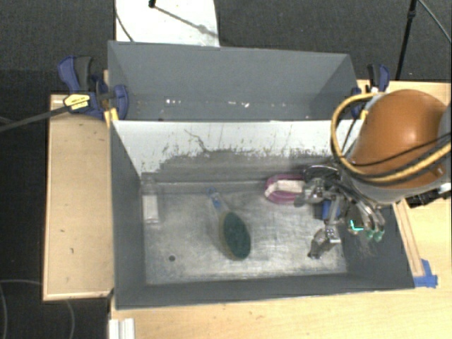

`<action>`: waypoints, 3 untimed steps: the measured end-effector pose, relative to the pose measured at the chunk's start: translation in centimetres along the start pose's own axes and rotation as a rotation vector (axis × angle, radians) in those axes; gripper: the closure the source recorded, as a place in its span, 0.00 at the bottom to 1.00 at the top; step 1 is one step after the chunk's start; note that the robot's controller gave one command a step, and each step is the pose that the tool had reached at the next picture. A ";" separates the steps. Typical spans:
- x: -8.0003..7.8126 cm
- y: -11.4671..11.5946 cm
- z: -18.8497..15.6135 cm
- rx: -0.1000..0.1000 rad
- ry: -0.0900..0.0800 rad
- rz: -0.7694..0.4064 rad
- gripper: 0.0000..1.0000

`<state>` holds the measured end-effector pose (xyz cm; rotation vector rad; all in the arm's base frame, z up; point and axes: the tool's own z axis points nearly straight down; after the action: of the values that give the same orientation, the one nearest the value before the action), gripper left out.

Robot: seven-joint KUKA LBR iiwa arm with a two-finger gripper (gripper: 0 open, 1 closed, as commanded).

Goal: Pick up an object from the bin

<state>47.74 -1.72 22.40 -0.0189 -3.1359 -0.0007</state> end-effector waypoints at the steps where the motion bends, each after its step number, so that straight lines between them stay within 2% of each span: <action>1: -2.2 5.4 9.9 -0.001 -0.002 -0.134 0.00; 2: -4.2 11.0 15.3 0.001 -0.009 -0.236 0.00; 3: -4.3 10.8 15.0 0.000 -0.013 -0.232 1.00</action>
Offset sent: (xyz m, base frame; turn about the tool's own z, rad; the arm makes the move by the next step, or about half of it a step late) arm 0.0230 0.0517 -0.0950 -0.1365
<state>52.13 9.08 7.39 0.3454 -3.1304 -0.0016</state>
